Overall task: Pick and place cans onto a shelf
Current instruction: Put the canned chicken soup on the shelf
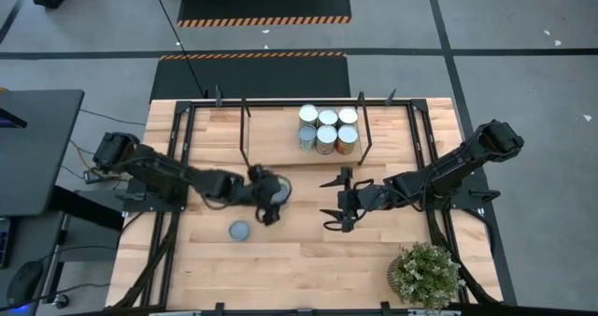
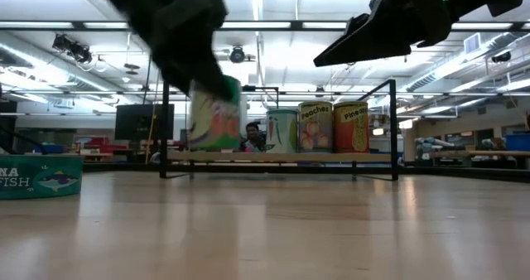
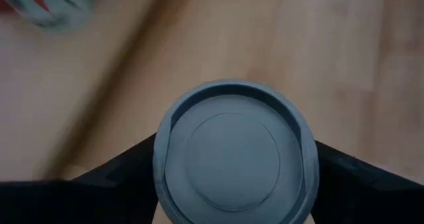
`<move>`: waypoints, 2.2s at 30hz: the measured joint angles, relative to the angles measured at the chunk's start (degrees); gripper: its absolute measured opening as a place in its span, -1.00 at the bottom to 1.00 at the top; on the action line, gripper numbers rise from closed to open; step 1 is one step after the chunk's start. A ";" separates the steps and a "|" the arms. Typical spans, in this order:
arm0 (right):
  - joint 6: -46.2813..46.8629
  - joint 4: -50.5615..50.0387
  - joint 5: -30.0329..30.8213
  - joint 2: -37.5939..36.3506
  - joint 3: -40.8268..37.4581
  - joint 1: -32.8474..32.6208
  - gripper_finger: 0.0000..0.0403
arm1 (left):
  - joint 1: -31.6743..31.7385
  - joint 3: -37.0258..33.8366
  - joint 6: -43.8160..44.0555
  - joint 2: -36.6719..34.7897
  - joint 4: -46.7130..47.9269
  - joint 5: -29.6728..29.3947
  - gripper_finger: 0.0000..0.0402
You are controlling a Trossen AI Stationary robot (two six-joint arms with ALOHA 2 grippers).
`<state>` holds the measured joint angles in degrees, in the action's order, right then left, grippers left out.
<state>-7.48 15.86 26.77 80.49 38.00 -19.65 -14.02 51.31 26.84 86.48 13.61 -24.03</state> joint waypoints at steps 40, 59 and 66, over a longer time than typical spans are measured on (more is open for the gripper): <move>-6.01 1.11 -5.40 -0.11 0.04 1.26 0.68 | 45.46 28.65 -25.45 19.79 10.45 21.27 0.48; -5.53 1.25 -5.52 -0.15 0.04 1.28 0.68 | 42.93 28.91 -33.81 20.35 13.59 21.30 0.49; -4.84 1.25 -5.68 -0.15 0.04 1.26 0.68 | 41.96 28.91 -34.20 20.35 14.01 21.46 0.73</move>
<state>-12.32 17.10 21.10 80.34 38.04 -18.39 27.94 80.23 -7.35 106.83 27.61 -2.57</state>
